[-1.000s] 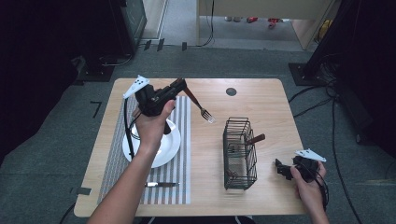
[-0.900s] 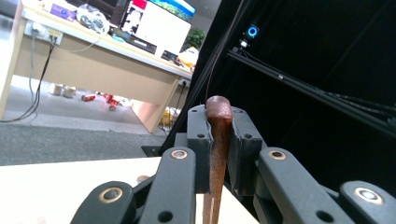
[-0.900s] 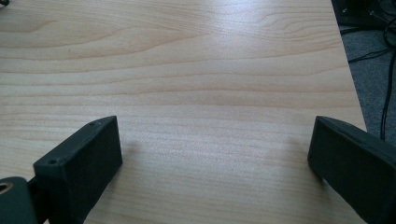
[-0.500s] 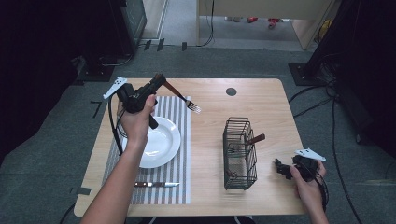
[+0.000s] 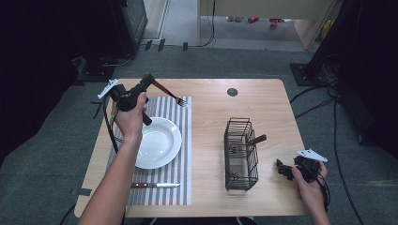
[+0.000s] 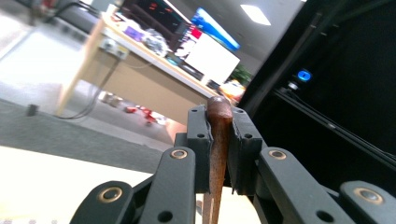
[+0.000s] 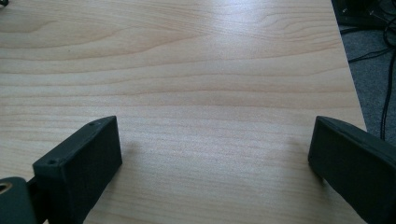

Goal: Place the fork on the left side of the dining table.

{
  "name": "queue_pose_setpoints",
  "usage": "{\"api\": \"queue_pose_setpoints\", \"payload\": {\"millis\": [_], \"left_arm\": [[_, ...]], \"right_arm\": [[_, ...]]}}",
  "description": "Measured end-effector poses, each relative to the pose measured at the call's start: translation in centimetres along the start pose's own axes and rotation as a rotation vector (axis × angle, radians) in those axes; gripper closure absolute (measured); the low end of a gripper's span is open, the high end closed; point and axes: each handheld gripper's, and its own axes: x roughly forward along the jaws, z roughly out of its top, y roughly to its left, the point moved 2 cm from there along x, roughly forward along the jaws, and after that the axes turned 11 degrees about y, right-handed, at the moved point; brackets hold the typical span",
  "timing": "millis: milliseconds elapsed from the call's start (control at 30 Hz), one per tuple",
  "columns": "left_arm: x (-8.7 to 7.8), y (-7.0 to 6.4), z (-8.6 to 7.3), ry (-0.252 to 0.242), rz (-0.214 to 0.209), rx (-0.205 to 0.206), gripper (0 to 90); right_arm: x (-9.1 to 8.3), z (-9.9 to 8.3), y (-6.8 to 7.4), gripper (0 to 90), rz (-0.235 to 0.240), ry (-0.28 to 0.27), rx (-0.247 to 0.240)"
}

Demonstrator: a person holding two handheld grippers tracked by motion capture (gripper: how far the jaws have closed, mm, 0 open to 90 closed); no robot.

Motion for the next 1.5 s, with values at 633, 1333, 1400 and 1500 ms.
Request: {"api": "queue_pose_setpoints", "payload": {"millis": [633, 1333, 1400, 1500], "left_arm": [[1.6, 8.3, -2.2, -0.036, 0.09, -0.277, 82.3], [2.4, 12.6, -5.6, -0.084, 0.193, -0.413, 81.2], [2.5, 12.7, -5.7, -0.087, 0.201, -0.402, 80.8], [2.4, 12.9, -5.8, -0.073, 0.231, -0.39, 76.1]], "right_arm": [[0.0, 0.0, 0.0, 2.6, 0.0, 0.0, 0.0], [0.0, 0.0, 0.0, 2.7, 0.0, 0.0, 0.002], [0.0, 0.0, 0.0, 2.7, 0.0, 0.0, 0.002], [0.0, -0.1, 0.0, 2.7, 0.0, 0.0, 0.002]]}}
